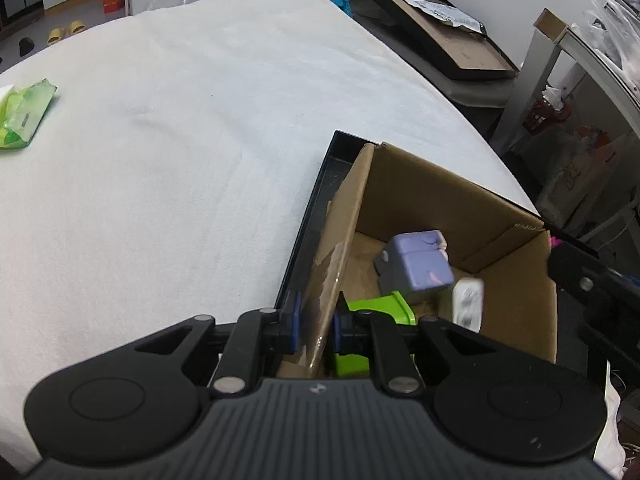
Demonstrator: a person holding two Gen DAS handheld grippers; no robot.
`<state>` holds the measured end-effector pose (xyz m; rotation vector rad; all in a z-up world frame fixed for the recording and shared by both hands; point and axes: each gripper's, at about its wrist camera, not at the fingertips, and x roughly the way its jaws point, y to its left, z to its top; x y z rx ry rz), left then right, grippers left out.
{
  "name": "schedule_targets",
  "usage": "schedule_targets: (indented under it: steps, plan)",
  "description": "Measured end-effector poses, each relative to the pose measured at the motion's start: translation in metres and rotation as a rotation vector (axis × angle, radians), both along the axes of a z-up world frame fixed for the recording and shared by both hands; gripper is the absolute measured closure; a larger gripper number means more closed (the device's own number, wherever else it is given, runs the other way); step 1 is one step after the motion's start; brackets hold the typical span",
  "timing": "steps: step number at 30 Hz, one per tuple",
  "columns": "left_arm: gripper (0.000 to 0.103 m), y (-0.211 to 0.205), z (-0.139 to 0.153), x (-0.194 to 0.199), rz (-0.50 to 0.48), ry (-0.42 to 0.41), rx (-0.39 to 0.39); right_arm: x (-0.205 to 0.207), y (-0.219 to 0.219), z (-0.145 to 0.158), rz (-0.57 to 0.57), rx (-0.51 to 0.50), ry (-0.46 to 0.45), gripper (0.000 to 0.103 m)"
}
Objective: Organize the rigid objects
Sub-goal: 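Open the right gripper to drop the white plug into the box, then move the right gripper to the pink dinosaur toy and grasp it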
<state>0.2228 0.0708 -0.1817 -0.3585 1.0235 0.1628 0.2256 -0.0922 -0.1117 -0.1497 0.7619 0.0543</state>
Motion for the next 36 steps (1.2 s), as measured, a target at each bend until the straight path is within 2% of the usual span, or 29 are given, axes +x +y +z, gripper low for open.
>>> schedule_targets:
  steps: [7, 12, 15, 19, 23, 28, 30, 33, 36]
  plan:
    - [0.089, -0.003, 0.002, -0.003, 0.0, -0.004, 0.012, -0.012, -0.029, 0.009, -0.027, 0.001, -0.039, 0.006]
    - [0.089, -0.005, 0.01, 0.0, 0.008, 0.008, 0.018, -0.012, -0.057, 0.006, -0.068, 0.017, -0.045, 0.006]
    - [0.088, -0.011, 0.018, -0.001, -0.001, -0.022, 0.072, -0.009, -0.069, 0.004, -0.075, 0.039, -0.044, 0.006]
    - [0.085, -0.016, 0.019, -0.001, -0.025, -0.012, 0.096, -0.003, -0.078, 0.0, -0.055, 0.036, -0.049, 0.005]
    - [0.077, -0.031, 0.018, 0.002, -0.079, -0.009, 0.203, 0.006, -0.087, -0.007, -0.04, 0.035, -0.055, 0.003]
    - [0.065, -0.04, 0.014, 0.005, -0.099, 0.008, 0.241, 0.011, -0.104, -0.027, -0.066, 0.085, -0.063, 0.0]
    - [0.062, -0.046, 0.012, 0.006, -0.114, 0.009, 0.274, 0.013, -0.107, -0.037, -0.069, 0.094, -0.057, 0.0]
    - [0.059, -0.051, 0.009, 0.009, -0.124, 0.041, 0.269, 0.021, -0.107, -0.049, -0.069, 0.097, -0.029, 0.0]
    - [0.052, -0.06, 0.007, 0.011, -0.133, 0.065, 0.336, 0.026, -0.107, -0.055, -0.043, 0.132, -0.01, 0.0]
